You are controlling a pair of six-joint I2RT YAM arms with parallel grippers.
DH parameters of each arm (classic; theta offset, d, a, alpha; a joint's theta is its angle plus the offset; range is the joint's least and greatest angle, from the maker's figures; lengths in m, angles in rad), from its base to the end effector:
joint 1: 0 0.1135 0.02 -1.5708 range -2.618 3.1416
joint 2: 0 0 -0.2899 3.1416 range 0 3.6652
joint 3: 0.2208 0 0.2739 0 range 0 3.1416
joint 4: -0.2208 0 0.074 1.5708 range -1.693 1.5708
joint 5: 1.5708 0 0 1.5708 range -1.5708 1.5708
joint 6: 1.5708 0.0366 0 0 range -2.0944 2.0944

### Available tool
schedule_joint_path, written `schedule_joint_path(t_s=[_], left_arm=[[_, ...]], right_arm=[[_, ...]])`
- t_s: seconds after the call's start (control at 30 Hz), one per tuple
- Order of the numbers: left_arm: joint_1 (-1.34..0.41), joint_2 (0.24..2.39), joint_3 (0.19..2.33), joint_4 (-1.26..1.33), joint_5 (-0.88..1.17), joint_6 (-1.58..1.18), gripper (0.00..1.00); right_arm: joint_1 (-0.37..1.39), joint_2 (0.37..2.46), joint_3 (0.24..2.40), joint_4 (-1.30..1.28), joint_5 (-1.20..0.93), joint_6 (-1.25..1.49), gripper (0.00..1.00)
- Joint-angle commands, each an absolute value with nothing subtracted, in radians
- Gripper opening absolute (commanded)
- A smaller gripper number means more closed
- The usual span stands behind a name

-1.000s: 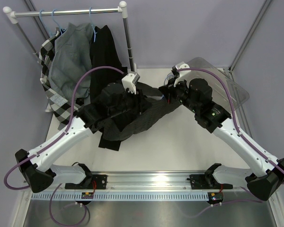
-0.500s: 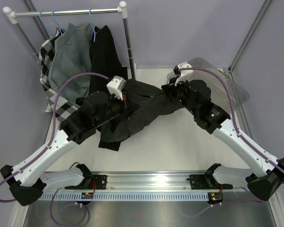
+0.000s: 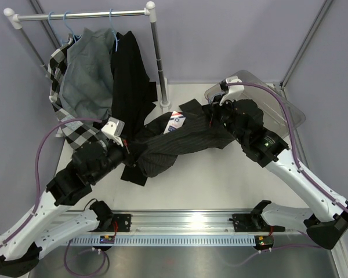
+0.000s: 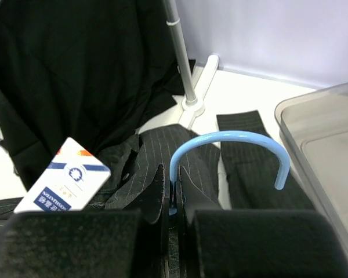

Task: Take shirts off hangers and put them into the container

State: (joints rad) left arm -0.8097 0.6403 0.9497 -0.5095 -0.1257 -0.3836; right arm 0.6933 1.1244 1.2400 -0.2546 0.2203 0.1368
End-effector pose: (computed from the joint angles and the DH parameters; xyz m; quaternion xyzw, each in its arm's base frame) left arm 0.0943 -0.0924 0.4033 0.1245 0.7636 -0.3147 0.5499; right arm 0.2067 0.1613 0.4502 -0.1366 0.7409 0.1871 0.6304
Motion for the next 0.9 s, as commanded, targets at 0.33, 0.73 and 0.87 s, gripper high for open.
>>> schedule_joint_path(t_s=[0.33,0.73,0.87], left_arm=[[-0.814,0.698,0.879,-0.48,0.095,-0.439,0.0],[-0.884,0.551,0.934,-0.639,-0.266,-0.379,0.0],[-0.884,0.512,0.998,-0.661,-0.239,-0.356,0.0]], right_arm=[[0.666,1.046,1.278,-0.154,0.161,0.132,0.0],[0.664,1.042,1.273,-0.187,0.466,0.086,0.0],[0.666,1.025,1.247,-0.178,0.535,0.116,0.0]])
